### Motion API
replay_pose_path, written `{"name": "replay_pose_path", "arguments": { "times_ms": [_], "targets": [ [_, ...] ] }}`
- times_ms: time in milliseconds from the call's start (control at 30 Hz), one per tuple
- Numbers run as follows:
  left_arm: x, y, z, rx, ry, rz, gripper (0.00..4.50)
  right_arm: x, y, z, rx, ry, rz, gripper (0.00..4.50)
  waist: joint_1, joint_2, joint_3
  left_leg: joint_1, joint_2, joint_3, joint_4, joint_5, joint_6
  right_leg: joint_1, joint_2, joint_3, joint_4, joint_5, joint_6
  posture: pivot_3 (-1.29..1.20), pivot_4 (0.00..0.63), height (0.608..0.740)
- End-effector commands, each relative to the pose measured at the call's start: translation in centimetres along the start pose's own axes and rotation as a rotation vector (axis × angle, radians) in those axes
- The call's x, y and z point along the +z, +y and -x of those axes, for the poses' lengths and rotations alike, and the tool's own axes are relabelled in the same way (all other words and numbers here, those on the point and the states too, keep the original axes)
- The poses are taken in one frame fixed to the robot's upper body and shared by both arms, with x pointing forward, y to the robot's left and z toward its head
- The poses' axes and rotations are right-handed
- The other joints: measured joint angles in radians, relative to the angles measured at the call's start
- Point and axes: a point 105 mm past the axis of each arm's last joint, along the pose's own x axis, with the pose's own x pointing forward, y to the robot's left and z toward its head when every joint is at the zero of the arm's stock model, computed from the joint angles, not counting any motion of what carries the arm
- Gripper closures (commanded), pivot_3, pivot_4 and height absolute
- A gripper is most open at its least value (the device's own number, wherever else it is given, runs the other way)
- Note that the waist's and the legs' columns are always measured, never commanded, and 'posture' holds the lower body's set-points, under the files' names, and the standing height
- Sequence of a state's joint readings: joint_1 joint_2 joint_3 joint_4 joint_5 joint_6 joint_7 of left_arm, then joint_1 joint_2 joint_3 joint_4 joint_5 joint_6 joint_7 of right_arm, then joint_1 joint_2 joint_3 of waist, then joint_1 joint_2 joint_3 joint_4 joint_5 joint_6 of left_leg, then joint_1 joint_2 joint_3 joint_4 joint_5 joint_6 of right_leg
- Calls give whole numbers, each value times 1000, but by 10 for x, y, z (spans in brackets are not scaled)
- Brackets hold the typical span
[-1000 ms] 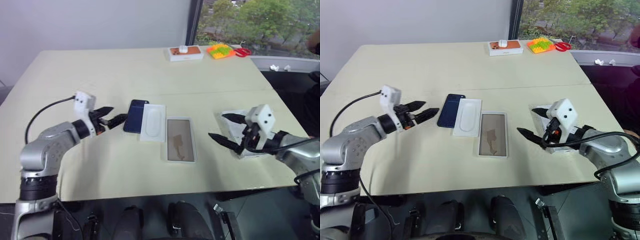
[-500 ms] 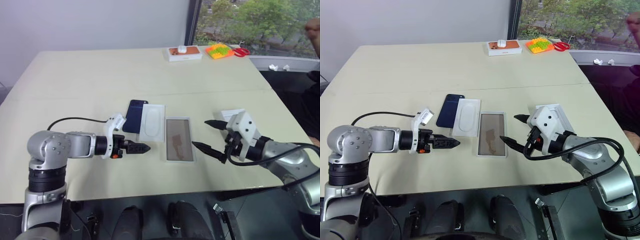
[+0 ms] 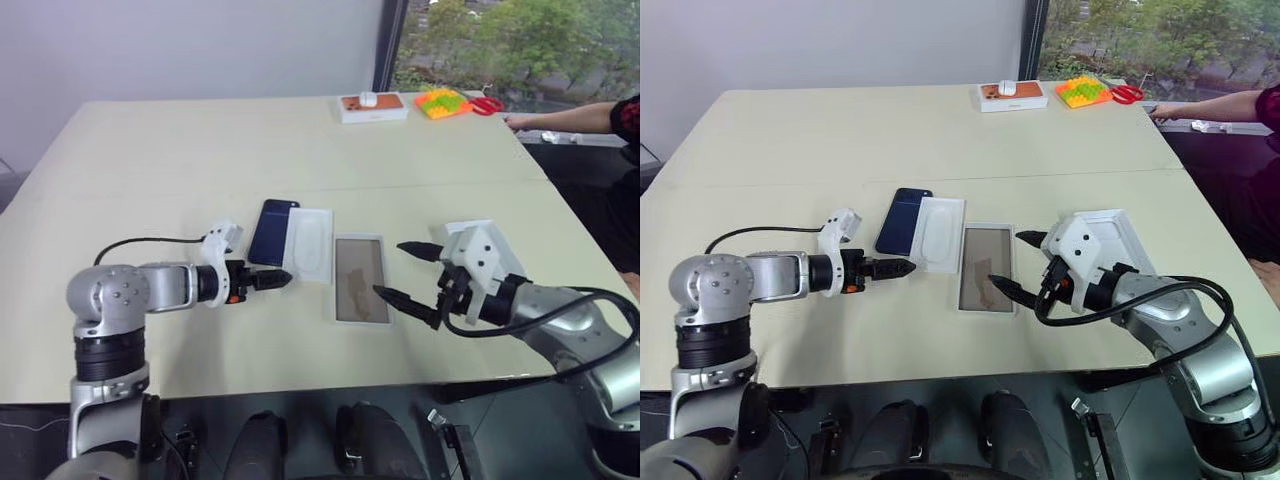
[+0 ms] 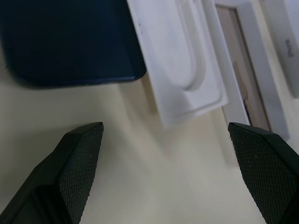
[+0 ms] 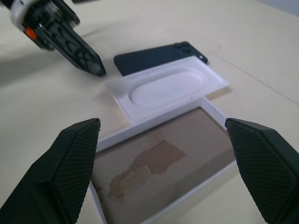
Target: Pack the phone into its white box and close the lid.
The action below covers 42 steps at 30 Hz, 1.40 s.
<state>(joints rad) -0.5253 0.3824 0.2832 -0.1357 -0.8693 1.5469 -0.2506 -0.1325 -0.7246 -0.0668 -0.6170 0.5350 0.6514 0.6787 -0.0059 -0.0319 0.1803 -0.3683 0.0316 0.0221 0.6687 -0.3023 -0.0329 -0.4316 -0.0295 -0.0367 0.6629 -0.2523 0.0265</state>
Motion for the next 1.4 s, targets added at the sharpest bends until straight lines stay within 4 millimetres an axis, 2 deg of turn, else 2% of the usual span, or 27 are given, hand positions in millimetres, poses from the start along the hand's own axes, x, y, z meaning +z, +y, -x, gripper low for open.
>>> {"name": "replay_pose_path", "arguments": {
  "times_ms": [33, 167, 333, 433, 567, 667, 700, 900, 1167, 1267, 1400],
  "targets": [
    [-3, -1, -8, -7, 11, 34, 0, 14, 8, -4, 25, -47, 43, 28, 1, 0, 0, 1, 0, 0, 0, 0, 0, 1, 0, 0, 0, 0, 0, 0, 150, 740],
    [-8, -9, -20, -28, 18, 51, 0, 16, 11, -8, 42, -55, 44, 28, 3, 0, 0, 4, -1, 0, 0, 0, 0, 4, 0, 0, 0, 0, 0, 0, 150, 740],
    [-11, -20, -25, -88, 28, 76, 0, 17, 15, -11, 55, -59, 46, 28, 14, 0, 0, 5, -1, 0, 0, 0, 0, 5, 0, 0, -1, 0, 0, 0, 150, 740],
    [-10, -17, -25, -76, 22, 101, 753, 18, 17, -11, 59, -59, 44, 0, 16, 0, 0, 5, -1, 0, 0, 0, 0, 4, 0, 0, -1, 0, 0, 0, 150, 740],
    [-5, -14, -20, -85, -6, 123, 2575, 17, 21, -12, 65, -56, 38, 0, 15, -1, 0, 4, -1, 0, 0, 0, 0, 4, 1, 0, -1, 0, 0, 0, 150, 740],
    [-1, -10, -17, -88, -27, 150, 4170, 17, 23, -13, 71, -57, 34, 0, 11, -1, 0, 5, 0, 0, -1, 0, 0, 4, 1, 0, -1, 0, 0, 0, 150, 740],
    [0, -9, -15, -90, -39, 159, 4487, 17, 24, -13, 72, -57, 32, 0, 11, -1, 0, 5, 0, 0, -1, 0, 0, 4, 1, 0, -1, 0, 0, 0, 150, 740],
    [6, -8, -4, -125, -83, 171, 4487, 16, 25, -14, 80, -54, 30, 0, 9, -2, 1, 5, 0, 0, -1, 0, 0, 4, 1, 0, -1, 0, 0, 0, 150, 740],
    [18, -29, 24, -297, -138, 121, 4487, 12, 16, -9, 62, -27, 46, 0, 8, -2, 1, 4, 1, 0, -1, 0, 0, 3, 0, 0, -1, 0, 0, 0, 150, 740],
    [23, -37, 23, -342, -135, 140, 4487, 10, 8, -4, 43, -10, 59, 0, 12, -2, 1, 4, 1, 0, -1, 0, 0, 3, 0, 0, -2, 0, 0, 0, 150, 740],
    [8, -62, 0, -385, -48, 208, 4487, 4, -18, 11, -33, 46, 97, 0, 19, -3, 1, 3, 0, 0, -1, 0, 0, 3, -2, 0, -2, 0, 0, 0, 150, 740]
  ]
}}
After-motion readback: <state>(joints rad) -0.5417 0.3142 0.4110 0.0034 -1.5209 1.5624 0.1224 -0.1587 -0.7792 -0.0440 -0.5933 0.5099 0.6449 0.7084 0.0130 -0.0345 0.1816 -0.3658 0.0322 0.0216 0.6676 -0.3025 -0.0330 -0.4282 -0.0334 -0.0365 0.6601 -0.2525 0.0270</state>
